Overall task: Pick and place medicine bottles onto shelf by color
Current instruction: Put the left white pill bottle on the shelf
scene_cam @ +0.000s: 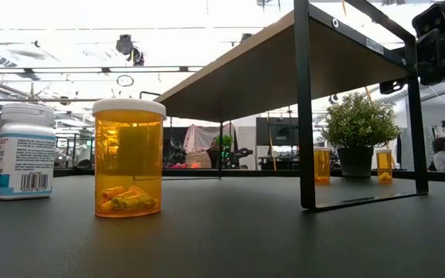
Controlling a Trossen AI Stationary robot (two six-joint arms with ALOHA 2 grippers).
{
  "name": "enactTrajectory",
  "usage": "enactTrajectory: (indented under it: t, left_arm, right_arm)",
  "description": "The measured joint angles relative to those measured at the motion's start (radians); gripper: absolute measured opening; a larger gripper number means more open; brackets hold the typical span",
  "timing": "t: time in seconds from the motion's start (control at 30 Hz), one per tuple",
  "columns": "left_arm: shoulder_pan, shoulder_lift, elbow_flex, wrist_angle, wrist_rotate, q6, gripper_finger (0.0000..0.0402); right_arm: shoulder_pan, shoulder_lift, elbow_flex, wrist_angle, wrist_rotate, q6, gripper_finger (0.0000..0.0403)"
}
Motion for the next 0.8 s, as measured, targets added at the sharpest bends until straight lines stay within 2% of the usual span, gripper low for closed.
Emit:
enactTrajectory:
  t: [0.17,0.27,0.63,0.8]
  left_arm:
    - [0.000,0.111,0.168,-0.157,0.000,-0.022,0.0026]
    - [0.000,0.152,0.216,-0.198,0.000,-0.028,0.0026]
    - [-0.030,0.193,0.149,-0.223,0.000,0.030,0.0026]
    - [-0.030,0.193,0.132,-0.222,-0.001,0.030,0.0026]
  right_arm:
    - [0.000,0.000,0.000,0.001,0.000,0.000,0.0000]
    - [0.000,0.000,0.000,0.001,0.005,0.011,0.0000]
    - [0.000,0.001,0.017,0.003,0.019,0.151,0.0000]
    - [0.000,0.022,0.094,-0.016,-0.034,0.143,0.0000]
